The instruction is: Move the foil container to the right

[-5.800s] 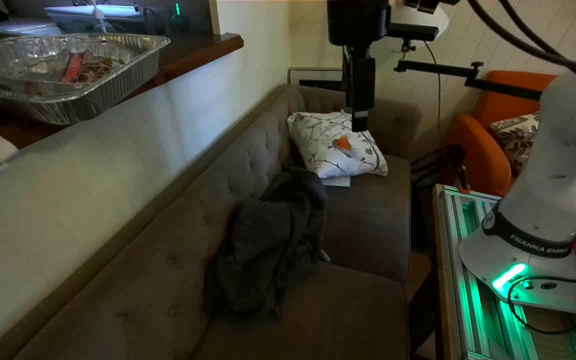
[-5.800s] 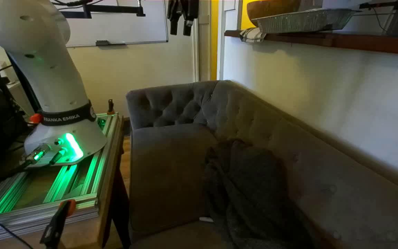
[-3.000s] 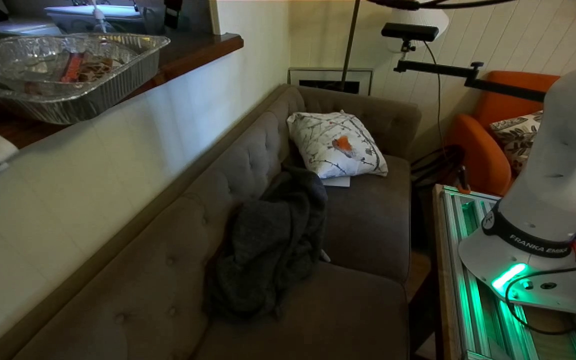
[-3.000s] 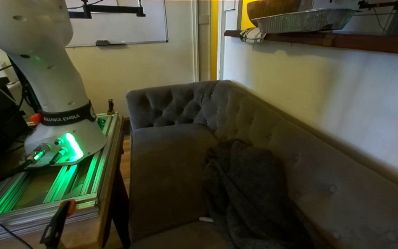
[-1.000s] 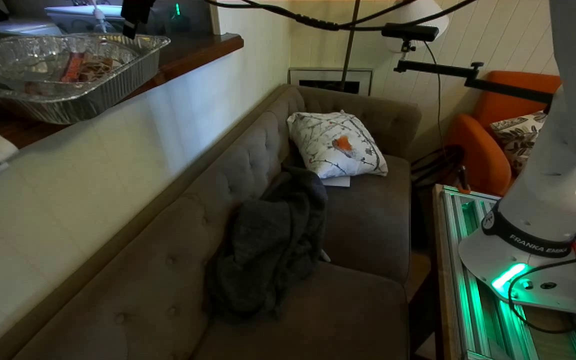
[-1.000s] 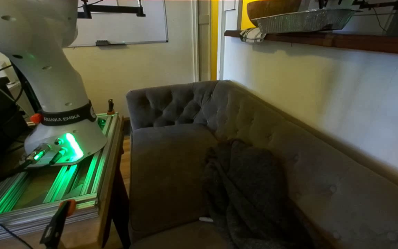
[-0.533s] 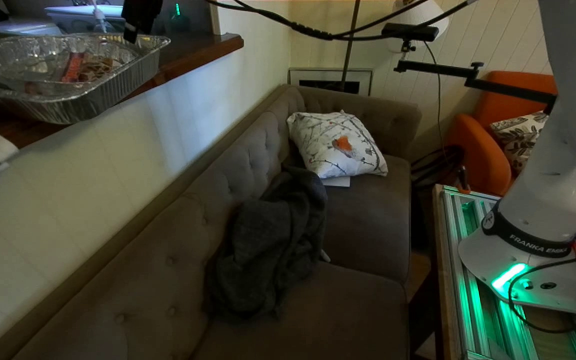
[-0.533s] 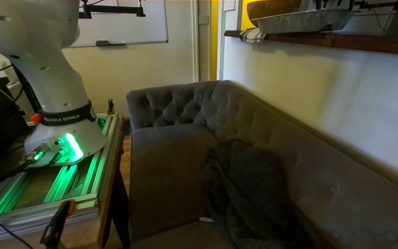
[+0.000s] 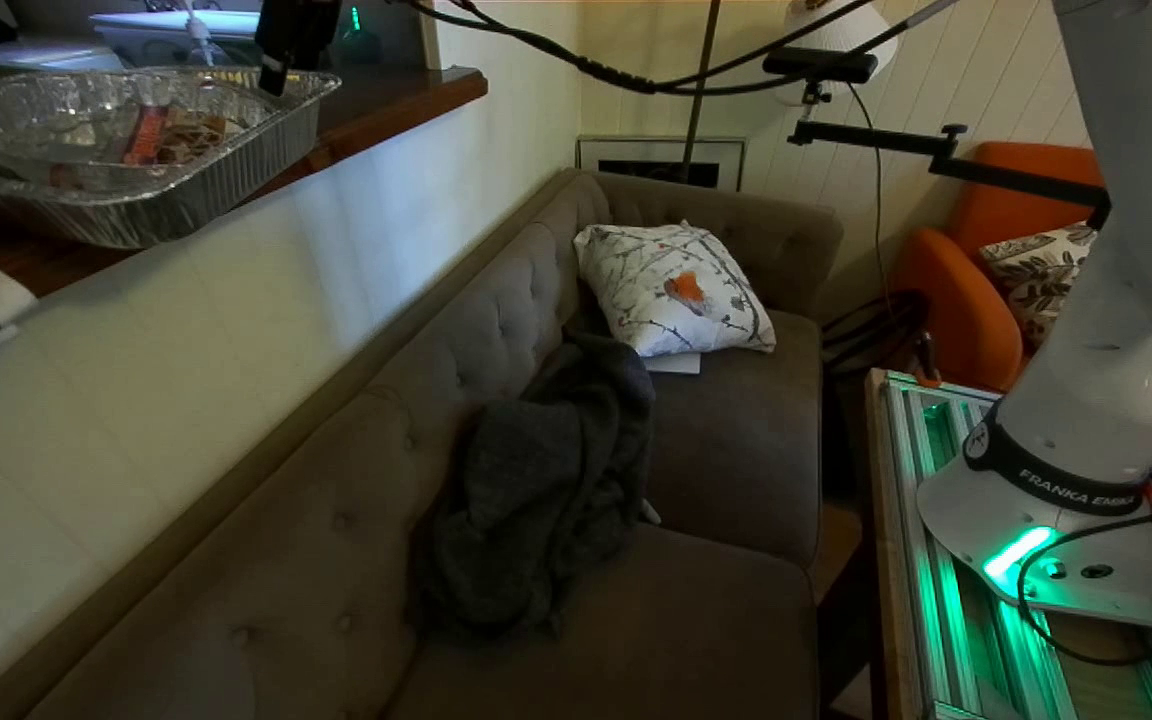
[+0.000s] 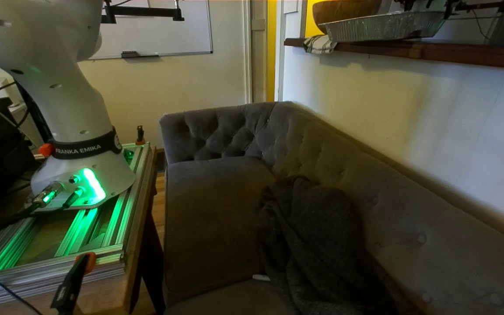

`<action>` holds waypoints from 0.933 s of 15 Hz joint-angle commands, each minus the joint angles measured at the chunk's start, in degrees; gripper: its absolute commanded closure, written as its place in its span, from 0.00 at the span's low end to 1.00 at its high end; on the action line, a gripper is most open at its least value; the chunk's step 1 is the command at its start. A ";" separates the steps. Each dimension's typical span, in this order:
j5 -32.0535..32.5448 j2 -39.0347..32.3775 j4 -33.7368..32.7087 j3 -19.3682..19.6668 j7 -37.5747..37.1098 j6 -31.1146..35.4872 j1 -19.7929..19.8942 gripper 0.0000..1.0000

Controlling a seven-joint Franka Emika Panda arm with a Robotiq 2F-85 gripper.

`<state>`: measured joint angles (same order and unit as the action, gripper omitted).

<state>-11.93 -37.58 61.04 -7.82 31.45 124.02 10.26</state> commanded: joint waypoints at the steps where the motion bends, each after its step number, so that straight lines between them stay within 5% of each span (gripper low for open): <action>1: -2.72 -2.68 -4.98 -1.30 -0.85 -2.93 0.70 0.27; 6: -3.40 -3.28 -6.33 -1.19 -1.66 -4.86 0.59 0.54; 14: -3.84 -3.77 -7.06 -1.18 -3.13 -7.10 1.04 0.65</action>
<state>-14.03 -39.32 57.75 -8.27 29.55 119.44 10.58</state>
